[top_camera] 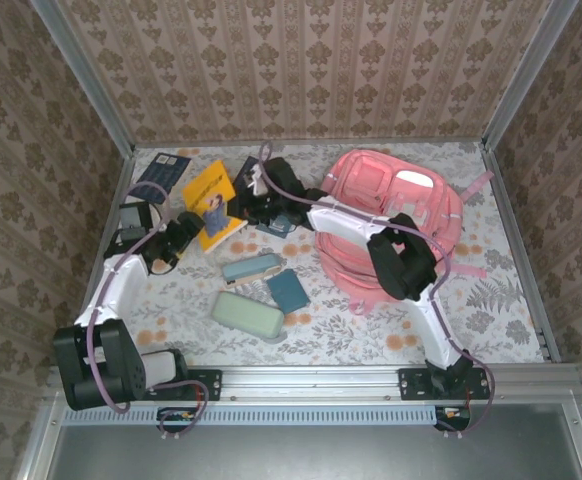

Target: Pack the student bag

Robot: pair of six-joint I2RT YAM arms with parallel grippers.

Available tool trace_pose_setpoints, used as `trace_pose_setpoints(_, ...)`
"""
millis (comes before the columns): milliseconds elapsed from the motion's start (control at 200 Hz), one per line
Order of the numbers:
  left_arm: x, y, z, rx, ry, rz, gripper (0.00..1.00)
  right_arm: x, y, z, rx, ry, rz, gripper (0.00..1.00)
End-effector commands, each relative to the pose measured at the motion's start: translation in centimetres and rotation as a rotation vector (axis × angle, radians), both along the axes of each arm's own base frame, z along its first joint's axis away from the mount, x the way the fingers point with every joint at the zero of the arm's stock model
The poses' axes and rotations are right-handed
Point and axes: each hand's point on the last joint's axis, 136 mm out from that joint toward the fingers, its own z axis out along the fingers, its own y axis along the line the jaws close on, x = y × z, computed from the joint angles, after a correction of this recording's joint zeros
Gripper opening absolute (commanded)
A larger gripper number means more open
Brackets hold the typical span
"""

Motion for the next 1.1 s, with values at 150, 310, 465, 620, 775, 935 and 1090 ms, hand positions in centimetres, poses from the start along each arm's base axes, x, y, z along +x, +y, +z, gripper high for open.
trace_pose_setpoints(150,3.4,-4.3,7.7,-0.335,-0.252,-0.073,0.82,-0.3,-4.3,12.1,0.253,-0.142,-0.077,0.00)
trace_pose_setpoints(310,4.5,-7.2,10.5,-0.398,-0.324,-0.153,0.83,-1.7,-5.6,14.0,0.313,-0.136,-0.078,0.00)
trace_pose_setpoints(465,5.5,-8.8,11.5,-0.445,-0.352,-0.187,0.79,-2.8,-6.6,15.1,0.342,-0.149,-0.078,0.00)
trace_pose_setpoints(620,6.3,-9.2,13.1,-0.511,-0.407,-0.205,0.71,-3.6,-7.6,15.3,0.355,-0.151,-0.079,0.00)
trace_pose_setpoints(775,6.1,-10.6,14.5,-0.558,-0.446,-0.268,0.54,-4.1,-8.2,14.9,0.346,-0.146,-0.065,0.00)
trace_pose_setpoints(935,5.2,-12.3,14.8,-0.592,-0.456,-0.336,0.33,-3.6,-9.3,14.4,0.330,-0.151,-0.103,0.00)
trace_pose_setpoints(1090,4.7,-12.4,14.9,-0.633,-0.463,-0.328,0.13,-3.3,-9.9,14.2,0.315,-0.159,-0.122,0.00)
